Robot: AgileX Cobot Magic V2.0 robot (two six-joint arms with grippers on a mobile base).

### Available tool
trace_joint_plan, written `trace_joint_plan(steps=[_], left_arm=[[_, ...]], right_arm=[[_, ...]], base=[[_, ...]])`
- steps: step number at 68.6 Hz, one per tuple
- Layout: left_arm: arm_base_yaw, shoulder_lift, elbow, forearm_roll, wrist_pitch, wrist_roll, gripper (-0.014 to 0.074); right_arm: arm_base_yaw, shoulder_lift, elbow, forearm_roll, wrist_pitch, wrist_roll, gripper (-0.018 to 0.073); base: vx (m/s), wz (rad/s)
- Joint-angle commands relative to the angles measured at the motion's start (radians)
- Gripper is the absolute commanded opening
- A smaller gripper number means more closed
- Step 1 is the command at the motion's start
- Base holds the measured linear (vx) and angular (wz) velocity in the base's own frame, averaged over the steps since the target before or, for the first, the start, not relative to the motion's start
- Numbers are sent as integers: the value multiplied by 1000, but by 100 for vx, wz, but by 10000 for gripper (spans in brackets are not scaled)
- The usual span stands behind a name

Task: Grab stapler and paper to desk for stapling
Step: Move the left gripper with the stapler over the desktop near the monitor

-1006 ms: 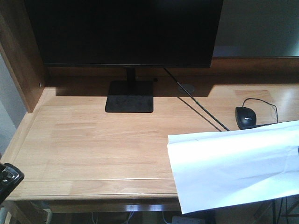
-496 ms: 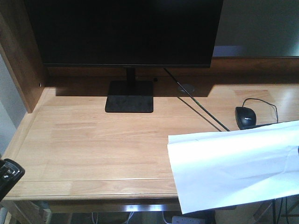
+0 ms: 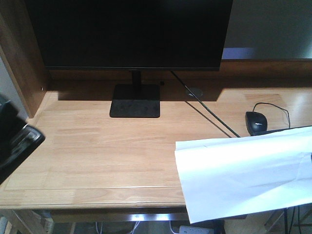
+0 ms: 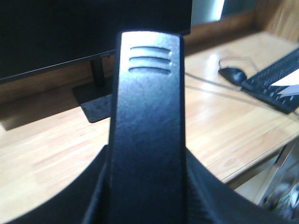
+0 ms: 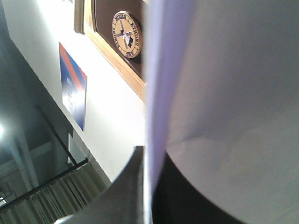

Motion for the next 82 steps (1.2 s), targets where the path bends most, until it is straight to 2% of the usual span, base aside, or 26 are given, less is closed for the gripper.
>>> trace_joint_plan(steps=[1,13,27,32,41,46,56,65,68,74,82], left_arm=[[-3,114,-100,-28,-82,62,-6],[0,323,-159,-95,-92,217,-6],[4,534,-217,-197,-172,344,-6],[32,614,-249,-255,-168,415,-6],[138,737,-319,-384,-86,530,-6],[202,799,-359,-479,-32,629,-6],[315,900,-440,-675,153,966,-6],[399,978,-510,-858,336,1188,-6],[419,1007,-526,-892,364,1263,-6],[440,1059,-555,-904,396,1376,-6],[449,1135,-601,-904,451,1471,-6]], right_arm=[[-1,6,24,17,-90,-14,-5],[-1,6,24,17,-90,-14,-5],[-1,6,24,17,-90,-14,-5],[-1,6,24,17,-90,-14,-5],[-1,6,24,17,-90,-14,-5],[-1,6,24,17,-90,-14,-5],[-1,6,24,17,-90,-14,-5],[-1,6,24,17,-90,-14,-5],[-1,6,24,17,-90,-14,-5],[-1,6,24,17,-90,-14,-5],[-1,6,24,17,-90,-14,-5]], base=[[0,0],[0,0],[0,0],[0,0],[0,0],[0,0],[0,0],[0,0],[0,0],[0,0],[0,0]])
